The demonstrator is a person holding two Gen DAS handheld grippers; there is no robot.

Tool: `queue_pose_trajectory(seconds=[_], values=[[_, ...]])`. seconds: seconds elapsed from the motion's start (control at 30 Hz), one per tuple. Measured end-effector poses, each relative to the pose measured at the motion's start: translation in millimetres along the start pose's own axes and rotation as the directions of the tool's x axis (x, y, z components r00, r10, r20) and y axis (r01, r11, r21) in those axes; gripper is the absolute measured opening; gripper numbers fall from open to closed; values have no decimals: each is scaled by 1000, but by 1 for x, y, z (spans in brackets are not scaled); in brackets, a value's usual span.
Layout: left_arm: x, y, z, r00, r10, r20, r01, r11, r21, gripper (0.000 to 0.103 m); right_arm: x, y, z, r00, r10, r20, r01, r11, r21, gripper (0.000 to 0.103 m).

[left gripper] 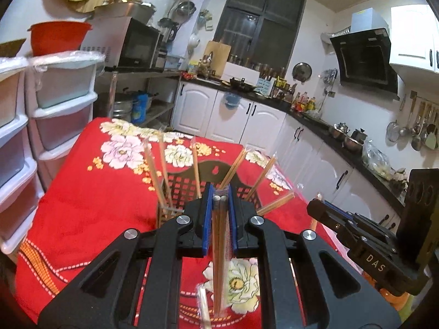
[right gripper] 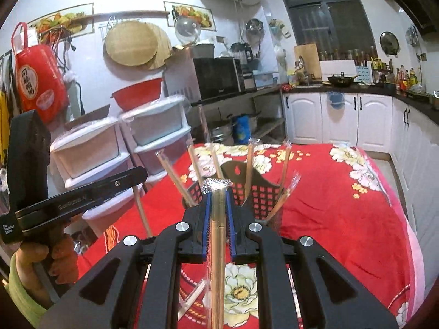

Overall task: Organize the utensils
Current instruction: 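Lift both held chopstick pairs up over the grey caddy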

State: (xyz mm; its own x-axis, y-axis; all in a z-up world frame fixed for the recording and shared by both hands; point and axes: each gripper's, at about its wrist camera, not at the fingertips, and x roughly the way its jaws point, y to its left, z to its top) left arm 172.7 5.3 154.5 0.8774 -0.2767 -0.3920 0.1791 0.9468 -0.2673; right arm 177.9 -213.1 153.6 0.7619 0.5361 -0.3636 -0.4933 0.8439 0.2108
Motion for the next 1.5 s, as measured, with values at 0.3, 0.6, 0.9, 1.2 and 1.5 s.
queue_pose_trajectory(seconds=[0.3,0.6,0.9,1.2,1.5], values=[[14,-12,25,999,-19,33,18,1000,22,5,4,-7,29,995,-23,95,23,1000,-2,11],[24,-19,52,996,-7,85,5,1000,30,5,9,-22,60,981,-29,192,24,999,29,11],[32,-31,73,988,34,152,-41,998,44,5,18,-34,85,961,-31,274,18,999,52,11],[44,-36,88,972,84,219,-98,994,56,5,24,-49,93,930,-72,361,39,994,99,11],[65,-30,82,964,108,244,-120,992,36,5,44,-58,78,898,-149,414,114,988,109,11]])
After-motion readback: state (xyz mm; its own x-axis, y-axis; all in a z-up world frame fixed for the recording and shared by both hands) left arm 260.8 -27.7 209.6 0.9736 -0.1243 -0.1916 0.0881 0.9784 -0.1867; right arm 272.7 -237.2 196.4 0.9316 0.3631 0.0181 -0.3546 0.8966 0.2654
